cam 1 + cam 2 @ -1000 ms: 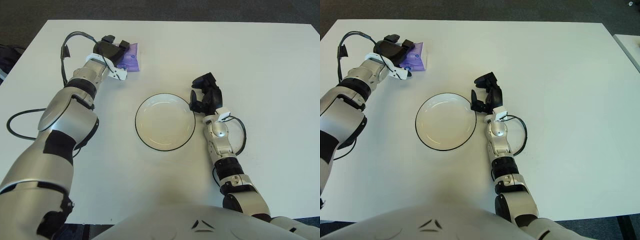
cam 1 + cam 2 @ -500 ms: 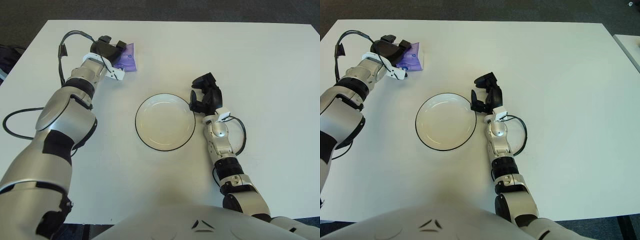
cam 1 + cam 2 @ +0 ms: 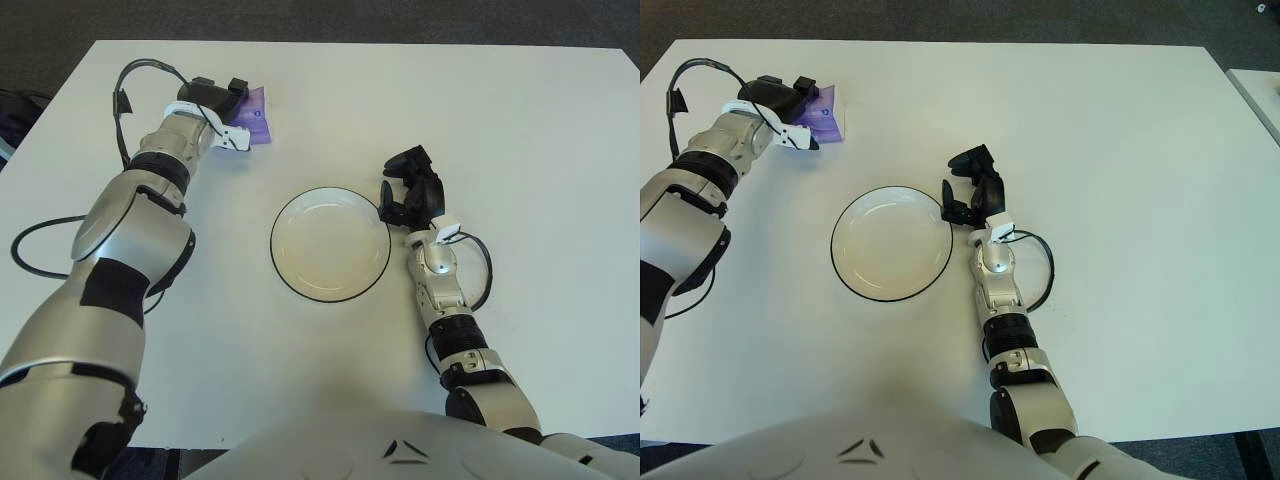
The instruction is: Put the tissue paper into the plate.
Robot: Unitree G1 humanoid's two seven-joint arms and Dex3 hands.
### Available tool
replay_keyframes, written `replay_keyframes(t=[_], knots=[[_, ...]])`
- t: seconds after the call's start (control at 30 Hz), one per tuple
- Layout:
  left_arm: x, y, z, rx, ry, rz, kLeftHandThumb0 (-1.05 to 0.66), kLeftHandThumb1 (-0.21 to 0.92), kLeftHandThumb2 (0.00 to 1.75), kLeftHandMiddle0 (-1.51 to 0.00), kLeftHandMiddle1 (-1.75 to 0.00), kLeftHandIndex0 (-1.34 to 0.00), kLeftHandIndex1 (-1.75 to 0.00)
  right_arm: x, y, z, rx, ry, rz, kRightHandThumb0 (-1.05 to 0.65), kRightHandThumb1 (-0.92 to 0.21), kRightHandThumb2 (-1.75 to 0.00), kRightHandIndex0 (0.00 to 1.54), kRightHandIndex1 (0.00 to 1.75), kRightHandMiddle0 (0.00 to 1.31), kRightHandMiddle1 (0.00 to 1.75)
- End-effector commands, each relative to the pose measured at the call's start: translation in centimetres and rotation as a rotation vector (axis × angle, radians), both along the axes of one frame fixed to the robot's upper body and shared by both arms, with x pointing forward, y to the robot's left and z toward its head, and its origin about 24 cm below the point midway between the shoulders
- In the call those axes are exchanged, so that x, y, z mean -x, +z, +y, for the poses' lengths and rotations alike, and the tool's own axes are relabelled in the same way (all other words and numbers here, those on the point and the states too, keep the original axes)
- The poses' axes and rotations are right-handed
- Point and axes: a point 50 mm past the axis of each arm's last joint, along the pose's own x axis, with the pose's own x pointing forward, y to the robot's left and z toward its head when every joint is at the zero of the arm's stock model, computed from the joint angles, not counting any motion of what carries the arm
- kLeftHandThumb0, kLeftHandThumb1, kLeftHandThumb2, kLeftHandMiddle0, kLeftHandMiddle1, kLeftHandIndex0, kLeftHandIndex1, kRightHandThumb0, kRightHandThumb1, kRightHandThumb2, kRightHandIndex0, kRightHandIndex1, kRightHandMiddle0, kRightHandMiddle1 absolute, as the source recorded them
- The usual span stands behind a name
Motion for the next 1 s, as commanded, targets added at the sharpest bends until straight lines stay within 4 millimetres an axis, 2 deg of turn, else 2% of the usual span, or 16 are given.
replay_keyframes(t=[0.0, 0.33, 0.57, 0.97], knots=[[0.5, -1.6, 0.3, 0.037, 0.003, 0.089, -0.80, 0.92, 0.23, -0.49, -0.95, -0.11, -1.41, 2.6, -5.1, -1.0, -0.002, -0.031, 0.206, -0.01, -0.42, -1.12, 0.61, 1.64, 0.38, 1.60], [0.3, -0.2, -0.8, 0.163, -0.096, 0.081, -0.74, 0.92, 0.20, -0.55, -1.10, -0.16, -1.49, 2.5, -5.1, -0.8, -0.005, -0.016, 0.205, -0.01, -0.42, -1.13, 0.61, 1.65, 0.38, 1.60], [0.6, 0.4, -1.3, 0.281, -0.176, 0.147, -0.67, 0.90, 0.18, -0.55, -1.12, -0.20, -1.54, 2.5, -5.1, -0.7, -0.006, -0.016, 0.208, -0.01, -0.41, -1.15, 0.61, 1.67, 0.39, 1.60], [1.7, 0.5, -1.2, 0.335, -0.321, 0.262, -0.64, 0.90, 0.21, -0.51, -0.99, -0.19, -1.38, 2.4, -5.1, -0.6, -0.019, -0.007, 0.205, -0.01, -0.40, -1.16, 0.61, 1.69, 0.40, 1.59]])
